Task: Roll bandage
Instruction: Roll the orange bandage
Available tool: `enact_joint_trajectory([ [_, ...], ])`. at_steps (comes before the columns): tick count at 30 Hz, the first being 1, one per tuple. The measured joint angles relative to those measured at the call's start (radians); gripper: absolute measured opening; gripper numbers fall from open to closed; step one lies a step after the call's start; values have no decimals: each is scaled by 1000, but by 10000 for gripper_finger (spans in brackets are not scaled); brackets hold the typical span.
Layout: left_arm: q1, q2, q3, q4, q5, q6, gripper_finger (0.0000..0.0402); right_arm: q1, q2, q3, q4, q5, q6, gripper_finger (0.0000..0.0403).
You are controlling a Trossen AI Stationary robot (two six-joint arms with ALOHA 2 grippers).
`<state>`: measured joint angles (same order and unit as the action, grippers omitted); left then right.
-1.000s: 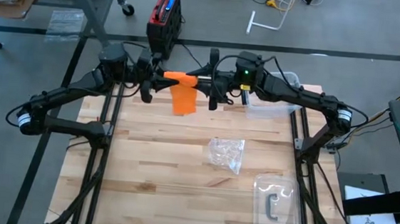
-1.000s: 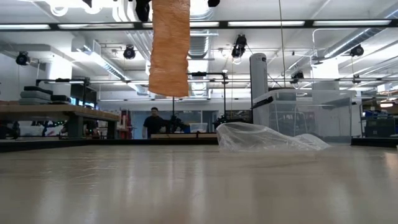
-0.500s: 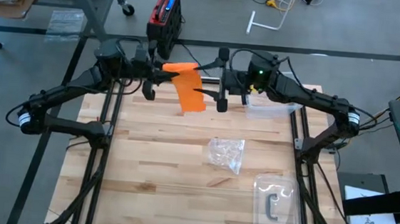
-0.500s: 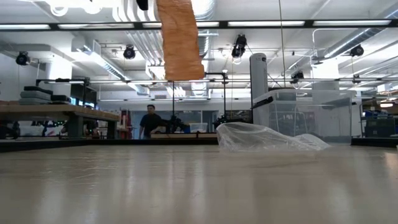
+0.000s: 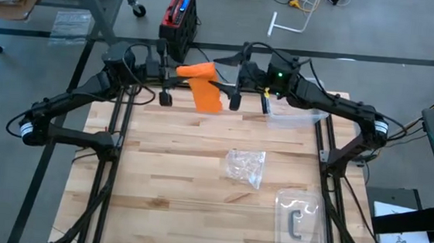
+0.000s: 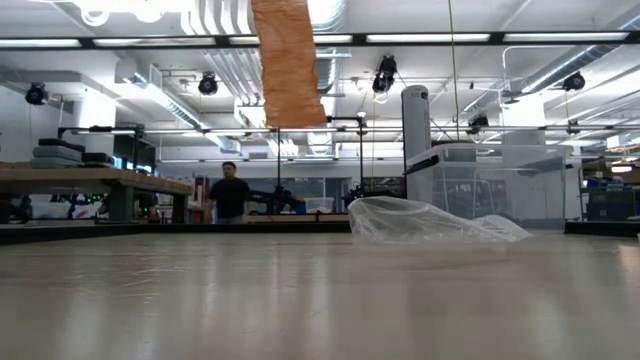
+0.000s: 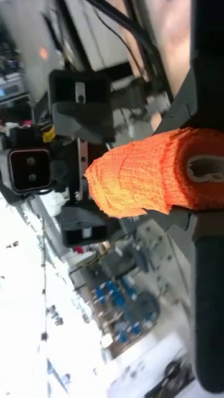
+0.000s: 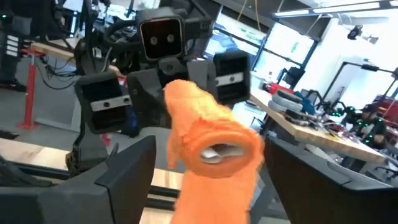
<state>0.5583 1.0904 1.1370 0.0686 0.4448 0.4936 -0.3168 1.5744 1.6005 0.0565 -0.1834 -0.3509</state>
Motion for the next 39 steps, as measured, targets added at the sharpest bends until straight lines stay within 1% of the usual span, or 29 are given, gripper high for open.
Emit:
enact_joint_trajectory([
  [5, 0, 2, 0, 0, 2, 134, 84, 0, 13, 0, 24, -50, -36, 273],
  [13, -7, 4, 0, 2, 18, 150, 84, 1, 15, 0, 45, -62, -218, 273],
  [15, -8, 4, 0, 3, 19, 165, 85, 5, 30, 1, 90, -62, -218, 268],
  [18, -10, 4, 0, 3, 27, 207, 85, 5, 45, 0, 92, -65, -207, 257],
  [25, -14, 9, 0, 6, 42, 233, 87, 7, 52, 0, 86, -93, -244, 219],
  [34, -15, 9, 0, 10, 43, 231, 89, 6, 55, 0, 87, -111, -235, 147],
  [37, -17, 10, 0, 8, 42, 210, 93, 6, 55, 0, 87, -112, -235, 124],
  [39, -18, 12, 0, 9, 39, 147, 102, 6, 55, 0, 85, -112, -239, 113],
])
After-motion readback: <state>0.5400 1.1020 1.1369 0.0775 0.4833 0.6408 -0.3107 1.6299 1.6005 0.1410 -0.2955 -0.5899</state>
